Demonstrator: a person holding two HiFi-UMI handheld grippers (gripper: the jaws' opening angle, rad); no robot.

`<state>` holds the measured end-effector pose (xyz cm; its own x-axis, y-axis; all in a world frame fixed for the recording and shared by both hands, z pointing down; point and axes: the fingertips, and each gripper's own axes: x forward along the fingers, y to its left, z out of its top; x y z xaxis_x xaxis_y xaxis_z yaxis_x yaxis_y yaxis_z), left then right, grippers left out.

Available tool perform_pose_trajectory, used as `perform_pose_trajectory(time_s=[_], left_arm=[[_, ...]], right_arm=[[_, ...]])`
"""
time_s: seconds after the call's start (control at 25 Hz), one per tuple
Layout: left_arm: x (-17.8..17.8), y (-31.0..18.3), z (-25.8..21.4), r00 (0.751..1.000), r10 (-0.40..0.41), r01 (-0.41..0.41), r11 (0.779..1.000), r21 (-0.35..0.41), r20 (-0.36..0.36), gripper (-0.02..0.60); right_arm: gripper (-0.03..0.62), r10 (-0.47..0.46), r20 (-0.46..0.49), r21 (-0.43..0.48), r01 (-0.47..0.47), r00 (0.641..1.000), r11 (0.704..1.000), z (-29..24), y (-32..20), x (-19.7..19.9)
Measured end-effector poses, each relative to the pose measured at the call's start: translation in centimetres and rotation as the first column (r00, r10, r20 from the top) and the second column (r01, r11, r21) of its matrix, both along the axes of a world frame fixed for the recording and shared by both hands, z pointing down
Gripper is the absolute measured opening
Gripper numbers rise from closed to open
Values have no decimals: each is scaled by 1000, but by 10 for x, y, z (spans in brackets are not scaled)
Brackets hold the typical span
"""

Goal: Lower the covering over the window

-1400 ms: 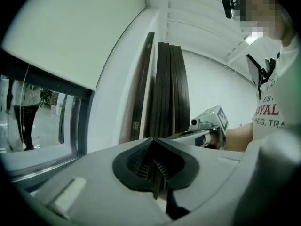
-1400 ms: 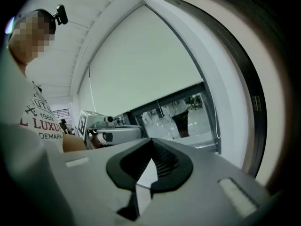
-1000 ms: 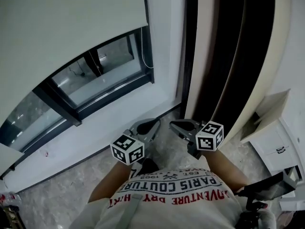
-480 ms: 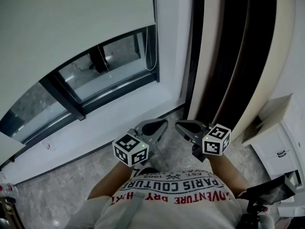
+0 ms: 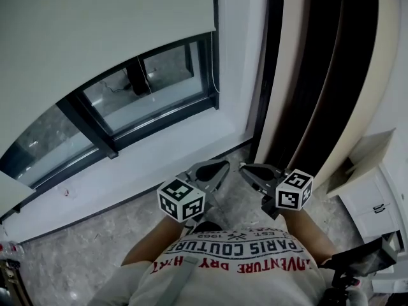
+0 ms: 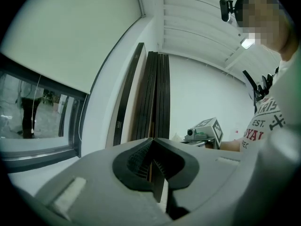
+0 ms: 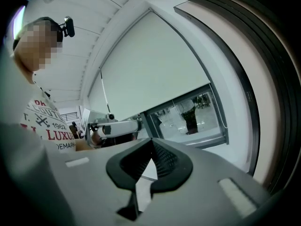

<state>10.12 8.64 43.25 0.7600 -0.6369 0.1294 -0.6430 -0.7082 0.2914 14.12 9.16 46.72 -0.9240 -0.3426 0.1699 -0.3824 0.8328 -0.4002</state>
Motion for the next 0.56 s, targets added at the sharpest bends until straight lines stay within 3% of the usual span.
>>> perform_pose_trajectory(time_s=[0.36, 0.56], left_arm=[[4, 11, 3, 999, 24, -24, 1000, -9, -36, 5], [9, -13, -3, 999, 25, -26, 999, -21, -44, 5]], right_arm=[[0, 3, 7, -9, -3, 1000, 1000, 3, 8, -4], [0, 12, 29, -15, -12, 1000, 1000, -5, -17, 1]])
